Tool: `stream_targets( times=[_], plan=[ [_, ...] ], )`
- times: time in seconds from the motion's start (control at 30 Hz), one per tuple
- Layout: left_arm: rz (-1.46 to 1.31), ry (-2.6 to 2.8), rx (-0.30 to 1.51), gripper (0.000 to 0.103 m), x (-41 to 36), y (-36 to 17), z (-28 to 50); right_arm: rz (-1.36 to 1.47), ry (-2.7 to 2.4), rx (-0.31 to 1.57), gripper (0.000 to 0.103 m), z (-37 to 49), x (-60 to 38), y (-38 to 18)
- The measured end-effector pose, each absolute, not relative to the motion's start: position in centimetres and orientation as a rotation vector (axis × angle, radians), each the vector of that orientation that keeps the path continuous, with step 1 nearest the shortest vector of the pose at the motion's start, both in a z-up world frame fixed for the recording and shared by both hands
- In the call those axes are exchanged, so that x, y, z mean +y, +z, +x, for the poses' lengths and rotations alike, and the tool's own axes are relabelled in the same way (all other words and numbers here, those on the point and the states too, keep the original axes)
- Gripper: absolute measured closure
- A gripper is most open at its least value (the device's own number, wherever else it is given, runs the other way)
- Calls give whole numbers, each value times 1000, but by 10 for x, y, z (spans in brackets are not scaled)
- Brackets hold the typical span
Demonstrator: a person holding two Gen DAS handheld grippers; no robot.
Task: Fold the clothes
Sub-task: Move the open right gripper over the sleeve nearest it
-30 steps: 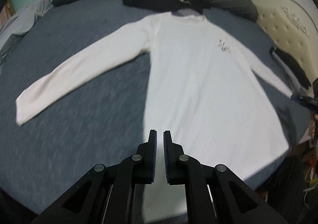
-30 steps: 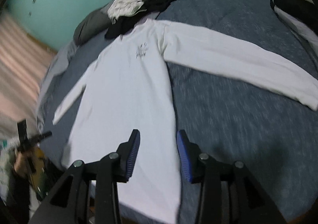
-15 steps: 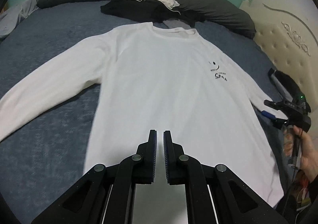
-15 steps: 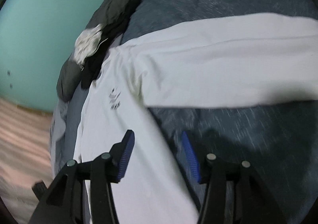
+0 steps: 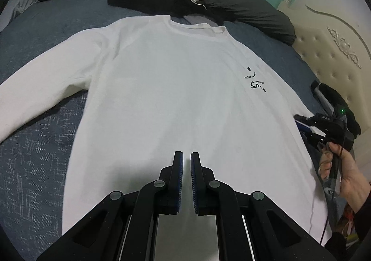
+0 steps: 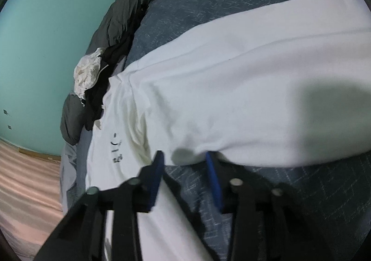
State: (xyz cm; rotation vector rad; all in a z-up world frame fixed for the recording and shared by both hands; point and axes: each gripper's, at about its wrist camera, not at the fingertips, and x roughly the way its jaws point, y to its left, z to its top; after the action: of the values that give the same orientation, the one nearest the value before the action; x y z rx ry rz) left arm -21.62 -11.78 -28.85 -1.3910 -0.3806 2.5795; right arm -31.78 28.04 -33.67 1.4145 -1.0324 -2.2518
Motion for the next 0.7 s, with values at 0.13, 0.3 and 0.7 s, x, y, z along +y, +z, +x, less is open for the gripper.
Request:
stream_targets(
  times=[0.13, 0.3, 0.7],
  plan=[
    [-1378, 2586, -358, 96, -116, -286, -218, 1361, -2311, -1023, 100, -320, 289, -334],
    [-1379, 2587, -371, 96, -118, -286, -221, 1263, -2408, -1019, 103, -329, 305, -319],
    [-1379, 2575, -371, 96, -117, -289, -223, 1386, -2168, -1103, 53, -319, 274, -338]
  ],
)
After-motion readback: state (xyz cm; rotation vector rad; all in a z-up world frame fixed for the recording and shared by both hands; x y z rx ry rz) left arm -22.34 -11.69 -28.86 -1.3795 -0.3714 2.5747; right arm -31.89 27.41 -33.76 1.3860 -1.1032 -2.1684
